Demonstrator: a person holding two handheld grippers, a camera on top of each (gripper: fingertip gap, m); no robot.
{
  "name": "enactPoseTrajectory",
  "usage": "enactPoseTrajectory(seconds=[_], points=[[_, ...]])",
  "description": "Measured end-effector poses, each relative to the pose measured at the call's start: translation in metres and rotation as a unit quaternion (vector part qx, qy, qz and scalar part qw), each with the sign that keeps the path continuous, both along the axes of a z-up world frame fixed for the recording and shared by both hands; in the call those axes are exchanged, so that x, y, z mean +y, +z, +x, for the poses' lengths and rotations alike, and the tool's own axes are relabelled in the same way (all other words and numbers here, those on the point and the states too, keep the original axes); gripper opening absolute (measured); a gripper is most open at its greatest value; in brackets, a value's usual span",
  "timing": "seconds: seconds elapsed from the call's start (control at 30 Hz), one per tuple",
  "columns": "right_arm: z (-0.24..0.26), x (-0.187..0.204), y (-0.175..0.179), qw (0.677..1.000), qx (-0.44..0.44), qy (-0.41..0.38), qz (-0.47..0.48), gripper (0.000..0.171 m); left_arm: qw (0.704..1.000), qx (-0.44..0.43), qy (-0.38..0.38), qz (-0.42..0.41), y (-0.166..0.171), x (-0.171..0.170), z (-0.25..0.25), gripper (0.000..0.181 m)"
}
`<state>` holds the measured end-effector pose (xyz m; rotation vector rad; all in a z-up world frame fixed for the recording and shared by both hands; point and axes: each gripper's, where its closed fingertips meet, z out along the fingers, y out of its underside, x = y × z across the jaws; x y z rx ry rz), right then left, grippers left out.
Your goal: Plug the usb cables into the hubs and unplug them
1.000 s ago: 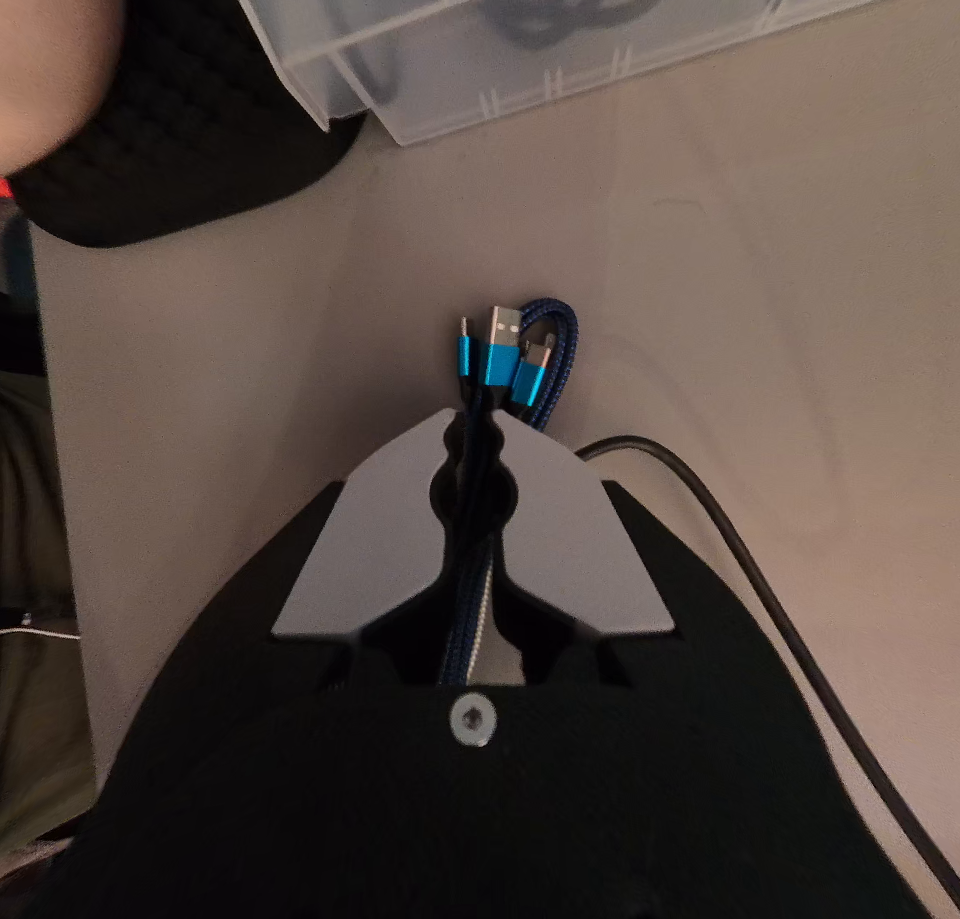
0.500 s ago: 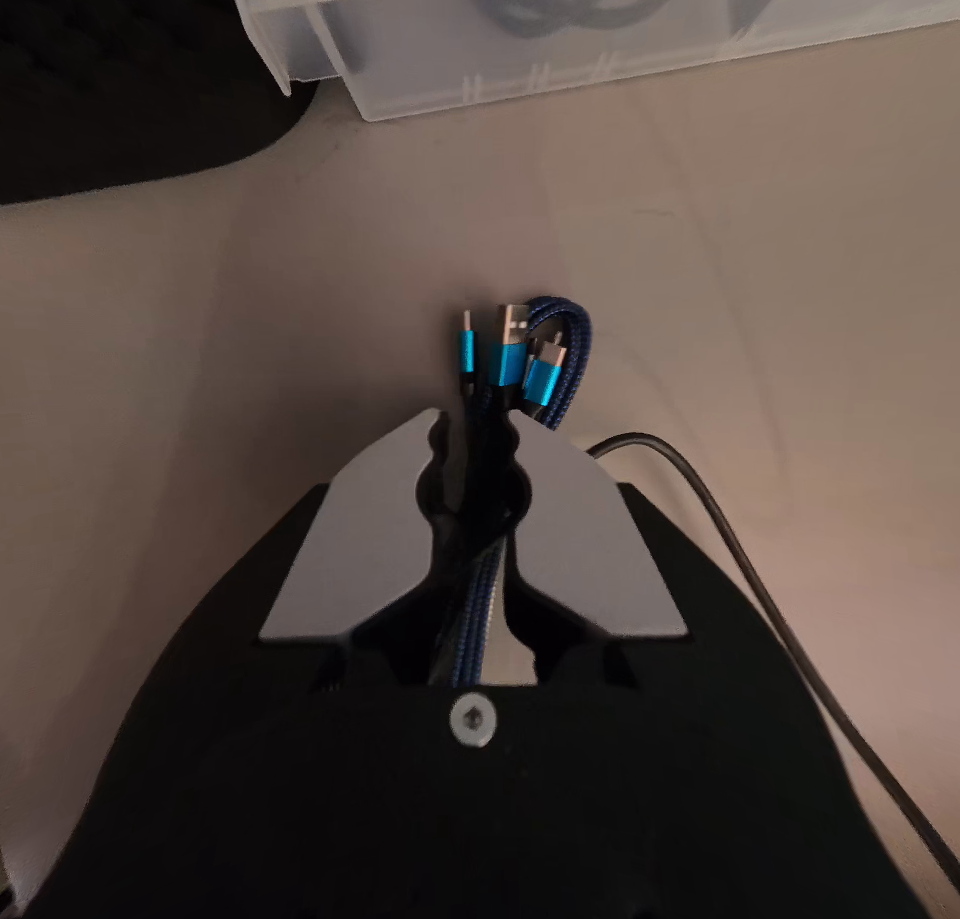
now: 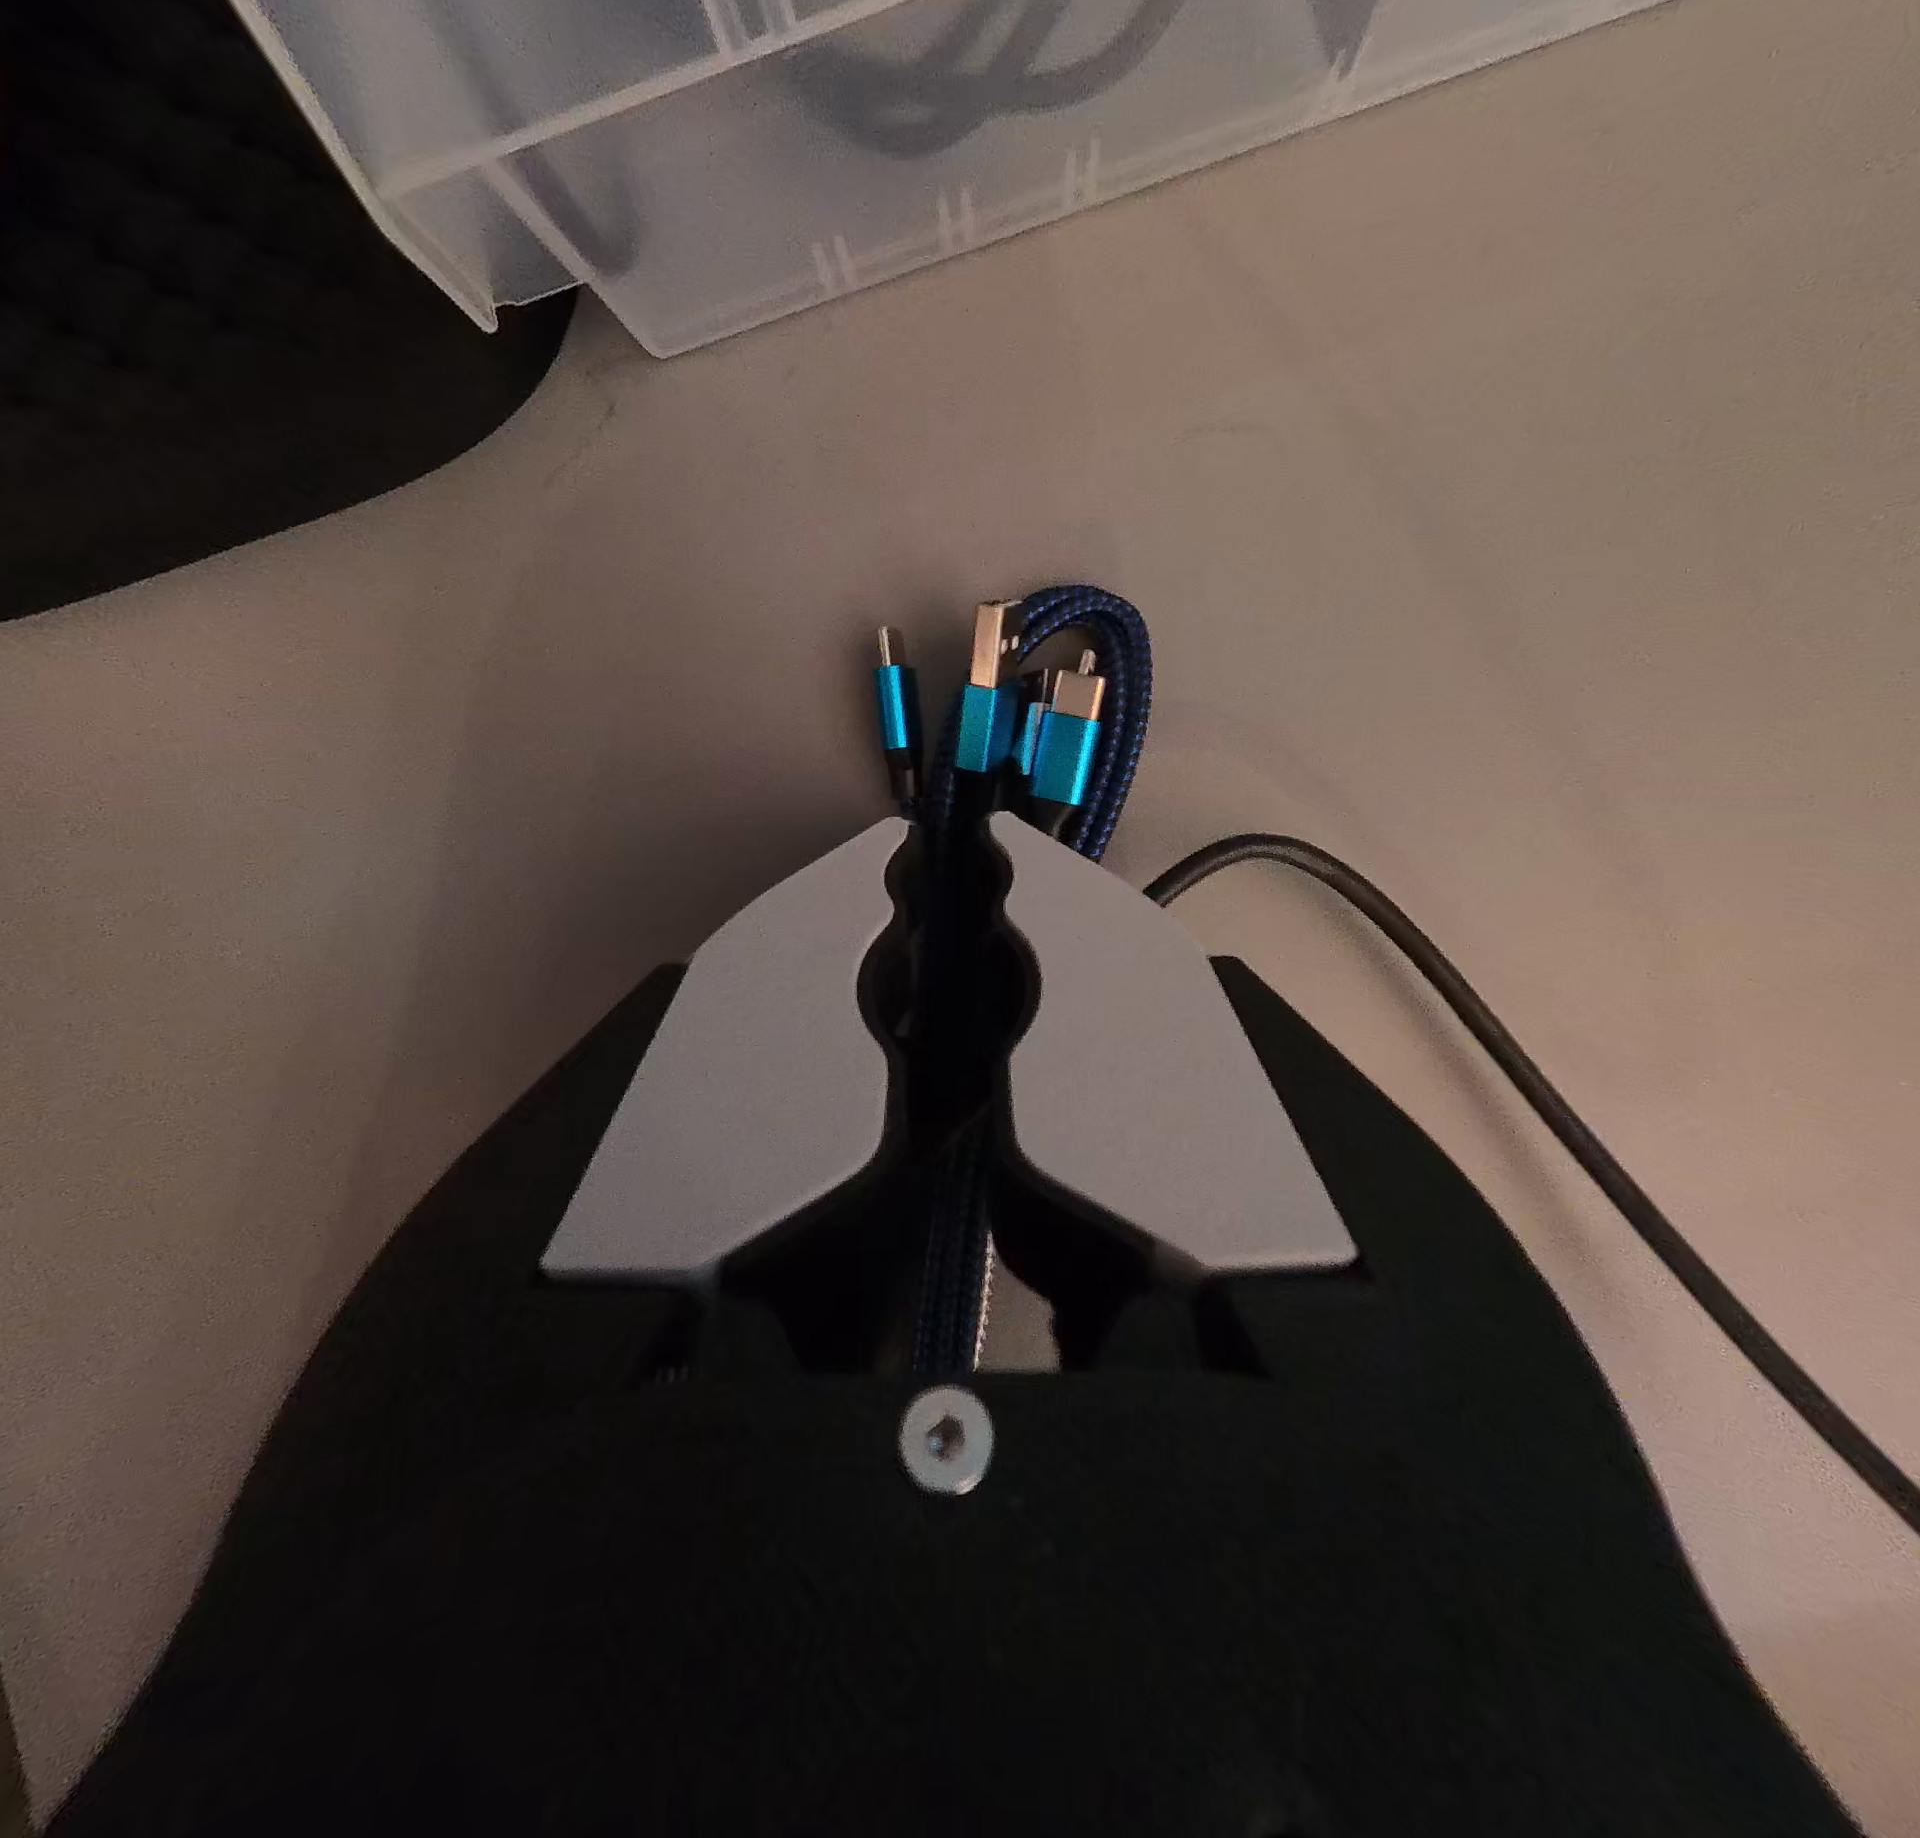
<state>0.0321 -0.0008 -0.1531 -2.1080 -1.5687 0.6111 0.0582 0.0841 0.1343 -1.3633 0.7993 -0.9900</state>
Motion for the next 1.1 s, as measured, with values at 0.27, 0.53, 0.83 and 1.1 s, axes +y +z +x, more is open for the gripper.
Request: enactPoseTrajectory(seconds=[0.27,0.53,0.83,1.1], points=[[-0.011,0.000,0.021,0.999,0.041,0.014,0.020,0.011,1.000,-0.002,0.000,0.004,0.003,-0.001,-0.002,0.025],[-0.020,0.008,0.009,0.993,0.019,0.026,0.112,0.020,1.000,-0.012,0.002,0.006,0.007,-0.001,-0.009,0.025],[-0.018,0.012,0.015,0.997,0.078,-0.016,0.001,0.009,1.000,-0.008,-0.002,0.007,0.006,-0.002,-0.005,0.026],[0.000,0.023,0.064,0.939,0.257,-0.056,-0.221,0.007,1.000,-0.012,-0.002,0.008,0.008,-0.003,-0.007,0.025]])
